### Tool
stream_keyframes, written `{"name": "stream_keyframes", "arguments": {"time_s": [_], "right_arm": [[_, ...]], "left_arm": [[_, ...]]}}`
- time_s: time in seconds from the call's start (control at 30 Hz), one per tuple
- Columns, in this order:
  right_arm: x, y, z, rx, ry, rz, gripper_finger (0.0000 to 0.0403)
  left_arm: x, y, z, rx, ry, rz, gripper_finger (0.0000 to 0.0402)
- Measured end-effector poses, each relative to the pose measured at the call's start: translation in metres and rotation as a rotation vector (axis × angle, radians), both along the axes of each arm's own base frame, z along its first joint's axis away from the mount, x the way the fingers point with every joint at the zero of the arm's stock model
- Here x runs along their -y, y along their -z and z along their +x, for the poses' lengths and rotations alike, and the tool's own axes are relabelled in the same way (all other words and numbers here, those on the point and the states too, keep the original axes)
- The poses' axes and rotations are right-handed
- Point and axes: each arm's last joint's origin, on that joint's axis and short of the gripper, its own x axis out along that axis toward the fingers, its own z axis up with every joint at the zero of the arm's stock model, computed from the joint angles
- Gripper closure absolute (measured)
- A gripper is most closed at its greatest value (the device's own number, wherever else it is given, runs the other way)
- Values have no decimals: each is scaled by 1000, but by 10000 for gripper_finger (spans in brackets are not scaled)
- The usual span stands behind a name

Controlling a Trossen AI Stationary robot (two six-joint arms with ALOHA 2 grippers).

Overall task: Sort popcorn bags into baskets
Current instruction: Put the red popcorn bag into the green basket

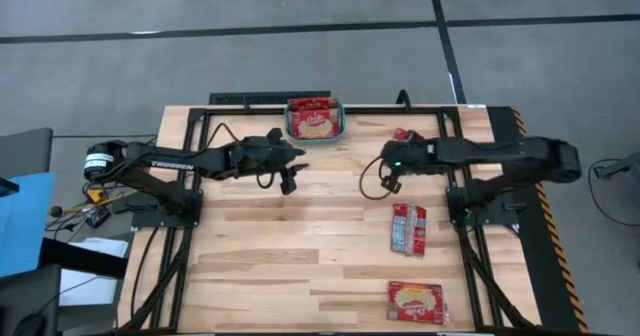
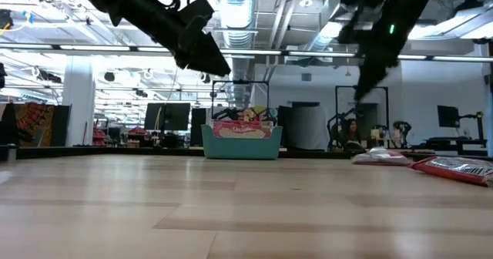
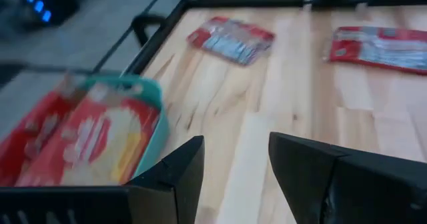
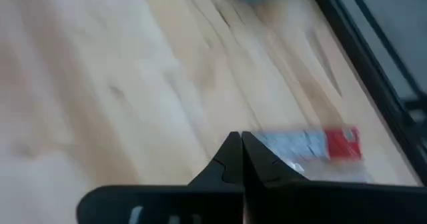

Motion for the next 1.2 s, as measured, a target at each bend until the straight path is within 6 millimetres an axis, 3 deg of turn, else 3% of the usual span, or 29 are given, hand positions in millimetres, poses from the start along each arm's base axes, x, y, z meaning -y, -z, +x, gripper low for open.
{"name": "stream_keyframes", "arguments": {"time_s": [0.1,0.2,0.6,0.83,1.0,1.2], "right_arm": [[-8,-17,-10,94,-53,31,399],[-10,-21,-17,144,3,34,394],[-2,53,-27,-79,173,-25,253],[21,81,-19,-130,208,-20,176],[43,97,-15,-151,178,101,165],[67,118,-11,-178,162,168,183]], "left_arm": [[1,-3,2,28,58,16,241],[3,-5,3,60,81,-15,241],[10,6,0,-6,6,-160,241],[9,5,0,2,-48,-150,241],[9,6,-1,-9,-45,-143,241],[8,6,-1,-10,-58,-130,241]]}}
